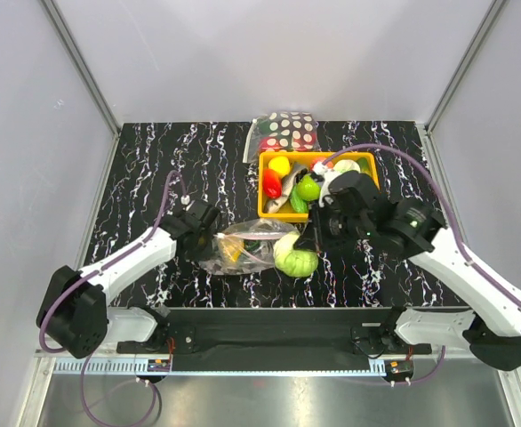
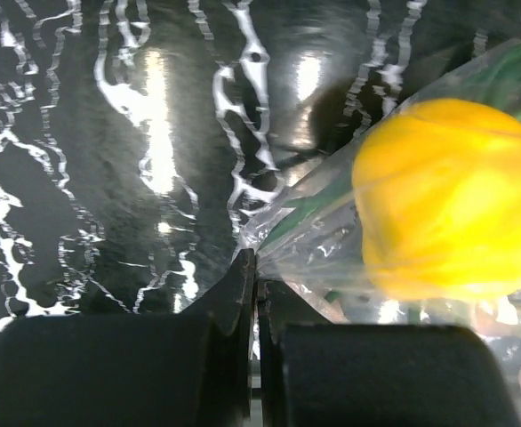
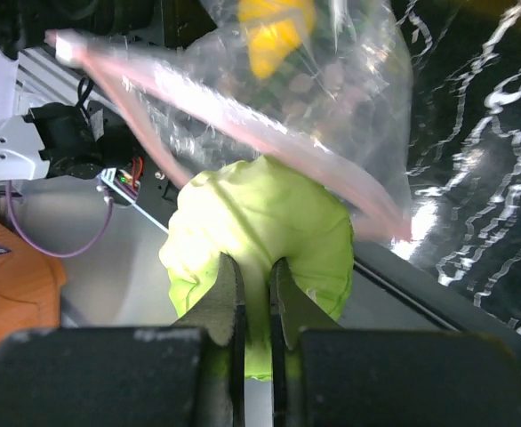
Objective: Open the zip-top bag and remove the fake food
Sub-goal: Pick up the fake vegetable from the zipper food storage bag, then place the fake vegetable in the bin.
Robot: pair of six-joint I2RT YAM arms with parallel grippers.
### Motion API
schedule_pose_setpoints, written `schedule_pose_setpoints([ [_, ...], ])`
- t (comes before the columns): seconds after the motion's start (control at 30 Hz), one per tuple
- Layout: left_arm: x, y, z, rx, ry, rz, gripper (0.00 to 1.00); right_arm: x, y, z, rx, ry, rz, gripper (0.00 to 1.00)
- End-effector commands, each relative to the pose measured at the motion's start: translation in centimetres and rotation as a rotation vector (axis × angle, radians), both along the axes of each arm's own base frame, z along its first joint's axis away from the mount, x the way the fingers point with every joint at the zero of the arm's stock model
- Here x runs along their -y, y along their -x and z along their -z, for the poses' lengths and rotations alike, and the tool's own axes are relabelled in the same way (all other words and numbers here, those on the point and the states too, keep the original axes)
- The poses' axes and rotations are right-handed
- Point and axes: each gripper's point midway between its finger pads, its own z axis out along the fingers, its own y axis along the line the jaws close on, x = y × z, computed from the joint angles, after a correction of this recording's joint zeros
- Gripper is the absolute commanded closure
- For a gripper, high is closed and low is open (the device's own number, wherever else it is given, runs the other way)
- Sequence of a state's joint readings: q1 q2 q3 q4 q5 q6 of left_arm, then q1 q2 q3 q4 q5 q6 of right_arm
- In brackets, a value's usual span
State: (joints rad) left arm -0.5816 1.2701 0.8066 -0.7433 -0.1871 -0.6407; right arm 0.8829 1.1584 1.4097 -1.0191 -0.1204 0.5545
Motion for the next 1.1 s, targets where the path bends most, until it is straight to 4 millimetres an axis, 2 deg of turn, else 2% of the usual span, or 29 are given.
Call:
schedule_pose_setpoints([
  [0.0, -0.8, -0.5, -0.1, 0.01, 0.015, -0.001, 1.0, 2.8, -0.3, -3.2, 0.128, 0.035, 0.021, 1.0],
  [0.13, -1.3, -0.8, -1.0, 0.029, 0.031, -0.007, 1.0, 4.3, -3.3, -3.3, 0.189, 0.107, 0.085, 1.0],
  [0.33, -2.4, -0.7, -1.5, 0.032, 0.038, -0.024, 1.0, 3.1, -6.8, -5.4, 0.249, 0.054, 0.093, 1.0],
  [0.37, -2.7, -0.7, -1.6, 0.033, 0.039, -0.034, 1.0, 3.6, -7.9, -6.0, 0.257, 0.038, 0.12, 1.0],
  [0.47, -3.4, -0.5, -1.7, 0.033, 0.038, -0.051, 1.0, 3.2, -10.6, -6.7, 0.269, -0.008, 0.133, 1.0],
  [0.5, -3.5, -0.2, -1.9, 0.037, 0.041, -0.054, 1.0, 3.7, -12.2, -7.0, 0.286, -0.019, 0.163, 1.0],
  [0.67, -3.4, -0.2, -2.5, 0.041, 0.08, -0.05, 1.0, 3.0, -18.0, -4.7, 0.272, 0.005, 0.161, 1.0],
  [0.7, -3.2, -0.3, -2.7, 0.042, 0.089, -0.037, 1.0, 2.7, -19.5, -3.2, 0.252, 0.029, 0.163, 1.0],
  [0.8, -2.3, -0.9, -3.6, 0.048, 0.117, -0.002, 1.0, 2.4, -22.4, -2.8, 0.27, 0.041, 0.182, 1.0],
  [0.83, -2.2, -1.1, -3.8, 0.047, 0.118, 0.004, 1.0, 2.3, -24.2, -1.9, 0.255, 0.056, 0.196, 1.0],
  [0.87, -1.8, -1.7, -4.4, 0.05, 0.126, 0.015, 1.0, 2.2, -25.1, -1.3, 0.246, 0.064, 0.201, 1.0],
  [0.9, -1.8, -1.8, -4.5, 0.048, 0.124, 0.027, 1.0, 1.8, -26.4, 0.4, 0.221, 0.085, 0.198, 1.0],
  [0.97, -1.5, -2.6, -5.3, 0.067, 0.128, 0.036, 1.0, 1.8, -28.4, 0.2, 0.252, 0.091, 0.212, 1.0],
  [1.07, -1.0, -3.4, -6.3, 0.103, 0.142, 0.062, 1.0, 1.2, -31.2, 1.5, 0.261, 0.121, 0.213, 1.0],
])
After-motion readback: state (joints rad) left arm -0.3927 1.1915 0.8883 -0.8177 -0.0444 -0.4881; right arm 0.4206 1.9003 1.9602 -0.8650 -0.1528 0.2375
